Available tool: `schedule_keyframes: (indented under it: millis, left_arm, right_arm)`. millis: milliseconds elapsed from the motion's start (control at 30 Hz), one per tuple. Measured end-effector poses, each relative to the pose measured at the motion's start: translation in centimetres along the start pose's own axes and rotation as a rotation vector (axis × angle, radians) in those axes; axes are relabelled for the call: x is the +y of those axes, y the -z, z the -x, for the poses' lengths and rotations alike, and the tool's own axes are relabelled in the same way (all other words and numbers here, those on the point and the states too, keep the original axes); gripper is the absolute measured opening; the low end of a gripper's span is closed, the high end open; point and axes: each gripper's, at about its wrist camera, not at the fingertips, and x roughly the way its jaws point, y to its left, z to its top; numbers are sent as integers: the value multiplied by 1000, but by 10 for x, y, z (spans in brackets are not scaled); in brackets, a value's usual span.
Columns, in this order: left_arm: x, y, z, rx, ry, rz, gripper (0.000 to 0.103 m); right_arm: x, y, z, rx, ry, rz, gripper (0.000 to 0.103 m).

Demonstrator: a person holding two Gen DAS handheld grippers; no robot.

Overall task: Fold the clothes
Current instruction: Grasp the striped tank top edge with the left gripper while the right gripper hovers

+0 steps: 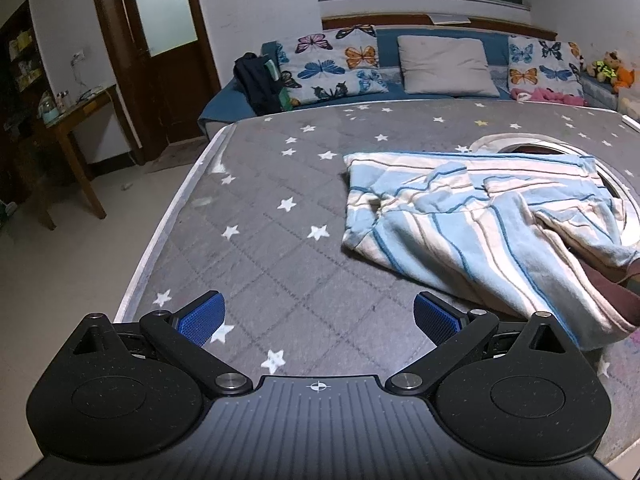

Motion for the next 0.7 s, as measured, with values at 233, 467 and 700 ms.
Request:
schedule_keyframes:
  millis: [233, 467, 700]
  left_arm:
    - [-14, -13, -5, 1, 20, -59, 102]
    - [-30, -34, -26, -11, 110, -99, 91]
    - [-59, -54, -44, -27, 233, -146, 87]
  right_arm:
    - [18, -13, -1, -13, -26, 61, 92]
    - [83, -17, 3, 37, -109, 124, 75]
    - [120, -34, -16, 85, -256, 167, 56]
